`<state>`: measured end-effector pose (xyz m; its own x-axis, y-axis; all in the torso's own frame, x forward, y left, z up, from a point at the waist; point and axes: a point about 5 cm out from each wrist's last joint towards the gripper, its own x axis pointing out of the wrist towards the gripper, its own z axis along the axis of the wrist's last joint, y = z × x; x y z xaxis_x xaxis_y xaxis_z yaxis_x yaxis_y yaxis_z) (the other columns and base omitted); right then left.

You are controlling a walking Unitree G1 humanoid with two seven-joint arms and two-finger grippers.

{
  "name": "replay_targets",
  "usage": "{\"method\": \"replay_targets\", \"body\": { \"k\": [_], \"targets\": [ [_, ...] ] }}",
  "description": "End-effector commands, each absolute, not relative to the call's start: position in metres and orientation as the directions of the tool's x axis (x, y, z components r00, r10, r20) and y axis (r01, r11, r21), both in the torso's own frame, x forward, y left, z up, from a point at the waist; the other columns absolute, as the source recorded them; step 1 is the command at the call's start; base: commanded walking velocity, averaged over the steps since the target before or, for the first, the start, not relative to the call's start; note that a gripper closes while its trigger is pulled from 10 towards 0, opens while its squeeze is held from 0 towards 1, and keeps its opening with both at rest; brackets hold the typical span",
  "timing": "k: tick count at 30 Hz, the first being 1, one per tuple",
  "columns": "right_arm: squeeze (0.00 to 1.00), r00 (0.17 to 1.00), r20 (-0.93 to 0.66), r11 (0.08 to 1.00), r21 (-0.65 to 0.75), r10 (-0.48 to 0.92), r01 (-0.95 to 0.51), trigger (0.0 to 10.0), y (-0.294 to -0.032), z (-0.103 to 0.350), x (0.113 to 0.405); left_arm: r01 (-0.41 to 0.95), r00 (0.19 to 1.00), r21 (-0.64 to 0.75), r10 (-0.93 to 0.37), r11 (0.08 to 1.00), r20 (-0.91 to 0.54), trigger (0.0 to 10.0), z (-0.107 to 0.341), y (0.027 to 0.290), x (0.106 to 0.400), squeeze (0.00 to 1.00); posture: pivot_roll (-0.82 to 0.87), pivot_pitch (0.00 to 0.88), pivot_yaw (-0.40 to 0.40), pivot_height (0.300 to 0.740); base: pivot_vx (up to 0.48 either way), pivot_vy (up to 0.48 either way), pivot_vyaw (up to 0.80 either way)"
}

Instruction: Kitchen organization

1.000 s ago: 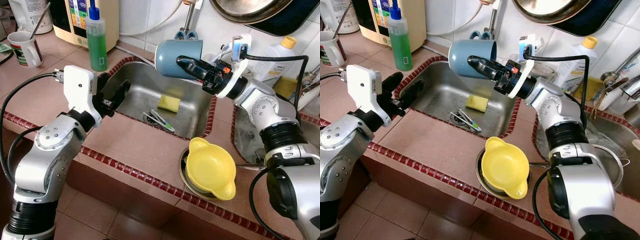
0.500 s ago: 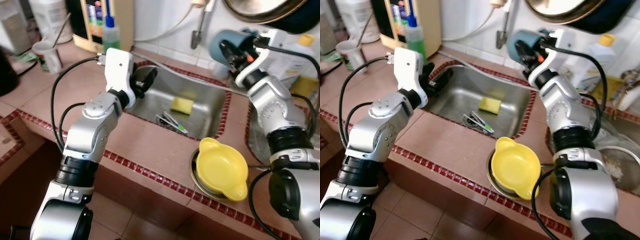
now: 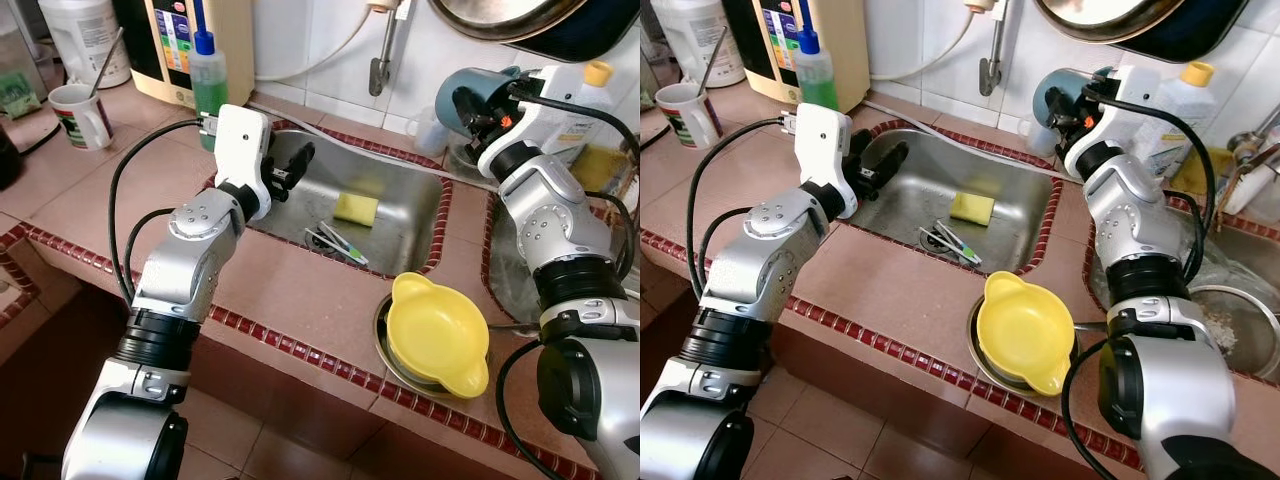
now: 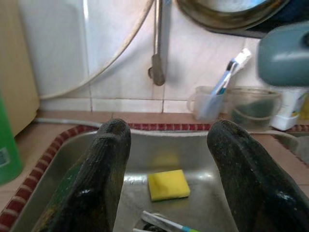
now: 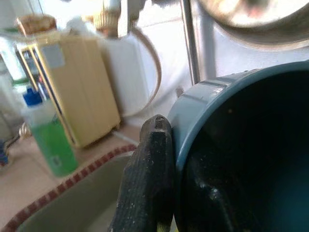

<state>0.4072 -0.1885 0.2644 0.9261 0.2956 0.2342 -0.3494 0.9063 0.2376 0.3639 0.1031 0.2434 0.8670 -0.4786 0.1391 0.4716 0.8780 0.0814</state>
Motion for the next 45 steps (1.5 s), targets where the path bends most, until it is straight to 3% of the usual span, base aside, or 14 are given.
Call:
{"method": "replay_targets", "body": {
  "k": [1, 3, 9, 19, 28, 45],
  "targets": [
    [0.0, 0.926, 0.215, 0.909, 0.219, 0.31, -0.355, 10.0, -0.188, 0.269, 0.409, 0.493, 0.848, 0.108, -0.505, 0.863, 0.161, 10.0, 0.247, 0.096, 0.361, 0.0, -0.11, 0.039, -0.064, 0.74, 0.0, 0.0, 0.0],
    [0.0, 0.917, 0.184, 0.907, 0.175, 0.353, -0.384, 10.0, -0.184, 0.266, 0.409, 0.516, 0.836, 0.119, -0.529, 0.848, 0.147, 10.0, 0.249, 0.095, 0.36, 0.0, -0.1, 0.11, -0.066, 0.74, 0.0, 0.0, 0.0],
    [0.0, 0.925, 0.138, 0.921, 0.117, 0.355, -0.371, 10.0, -0.185, 0.262, 0.412, 0.547, 0.82, 0.107, -0.557, 0.83, 0.131, 10.0, 0.25, 0.096, 0.356, 0.0, -0.09, 0.177, -0.079, 0.74, 0.0, 0.0, 0.0],
    [0.0, 0.893, 0.098, 0.891, 0.081, 0.439, -0.447, 10.0, -0.18, 0.268, 0.415, 0.686, 0.718, 0.065, -0.688, 0.725, 0.102, 10.0, 0.251, 0.088, 0.335, 0.0, -0.09, 0.294, -0.08, 0.74, 0.0, 0.0, 0.0],
    [0.0, 0.853, 0.083, 0.845, 0.116, 0.515, -0.522, 10.0, -0.176, 0.266, 0.415, 0.777, 0.624, 0.1, -0.781, 0.621, 0.003, 10.0, 0.237, 0.081, 0.313, 0.0, -0.08, 0.331, -0.069, 0.74, 0.0, 0.0, 0.0],
    [0.0, 0.753, 0.112, 0.703, 0.291, 0.649, -0.649, 10.0, -0.166, 0.268, 0.412, 0.785, 0.614, 0.106, -0.79, 0.61, -0.001, 10.0, 0.242, 0.078, 0.31, 0.0, -0.07, 0.323, -0.067, 0.74, 0.0, 0.0, 0.0]
  ]
}}
